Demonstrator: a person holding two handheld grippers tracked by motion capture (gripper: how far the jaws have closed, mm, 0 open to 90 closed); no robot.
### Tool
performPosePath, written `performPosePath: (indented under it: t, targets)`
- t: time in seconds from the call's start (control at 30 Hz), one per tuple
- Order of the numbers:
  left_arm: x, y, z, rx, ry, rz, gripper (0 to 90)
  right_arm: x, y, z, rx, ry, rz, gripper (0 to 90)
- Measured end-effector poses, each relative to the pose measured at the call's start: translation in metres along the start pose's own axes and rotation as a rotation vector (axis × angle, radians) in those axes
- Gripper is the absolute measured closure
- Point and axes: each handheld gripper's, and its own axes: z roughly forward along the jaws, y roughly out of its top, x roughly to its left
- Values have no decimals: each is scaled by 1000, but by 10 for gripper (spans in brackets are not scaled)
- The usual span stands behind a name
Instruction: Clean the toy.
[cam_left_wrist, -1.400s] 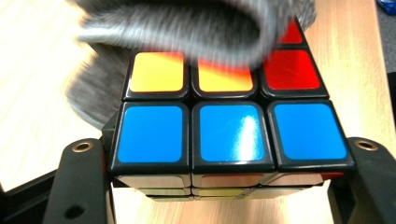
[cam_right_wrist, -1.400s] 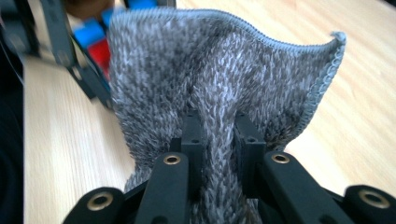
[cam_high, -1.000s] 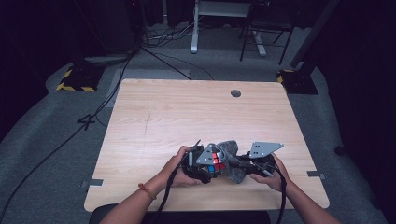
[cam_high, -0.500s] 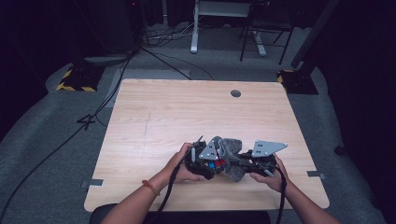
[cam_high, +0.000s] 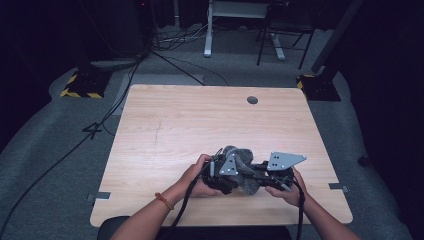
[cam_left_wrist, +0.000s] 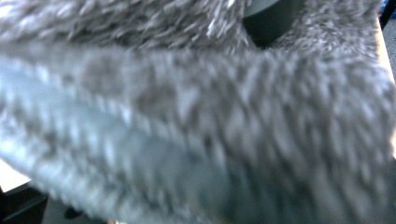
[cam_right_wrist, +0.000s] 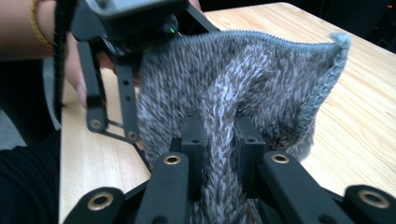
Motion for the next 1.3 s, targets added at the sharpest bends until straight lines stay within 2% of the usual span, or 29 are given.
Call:
performPosePath:
  t: [0.1,0.23,0.33,0.4,0.57,0.67,0.73,0.8,0.83,0.97,1.03,1.13,1.2,1.3]
  targets:
    - [-1,1,-1,-3,3,6,333,-3,-5,-1,39,-36,-14,783]
    - [1,0,-5,-17,0,-2,334,-14,-17,0,95,-67,10,784]
    - [2,0,-9,-33,3,-7,334,-18,-22,0,100,-63,38,784]
    - [2,0,-8,-27,5,-7,334,-15,-20,-2,80,-53,29,784]
    - [-1,2,-4,-7,7,3,334,4,-4,-4,7,-40,-24,786]
    - [-3,3,-2,1,10,7,333,13,4,-1,-12,-32,-56,786]
    - [-2,2,-2,-4,20,6,334,12,5,1,-11,-50,-57,785]
    - [-3,3,-3,-20,12,0,333,10,5,1,-3,-63,-59,784]
    - [-3,3,-4,-22,7,0,333,4,3,2,10,-90,-50,784]
    - [-3,3,-8,-32,17,4,334,-7,-5,3,48,-125,-28,785]
    - [0,3,-14,-45,26,-2,334,-12,-11,2,62,-124,-10,785]
    - [5,3,-22,-67,43,-22,334,-11,-16,0,77,-102,-8,785]
    - [6,2,-24,-52,58,-17,334,-6,-14,-2,66,-88,-15,785]
    - [5,0,-21,-39,48,-22,334,2,-6,-6,37,-73,-34,785]
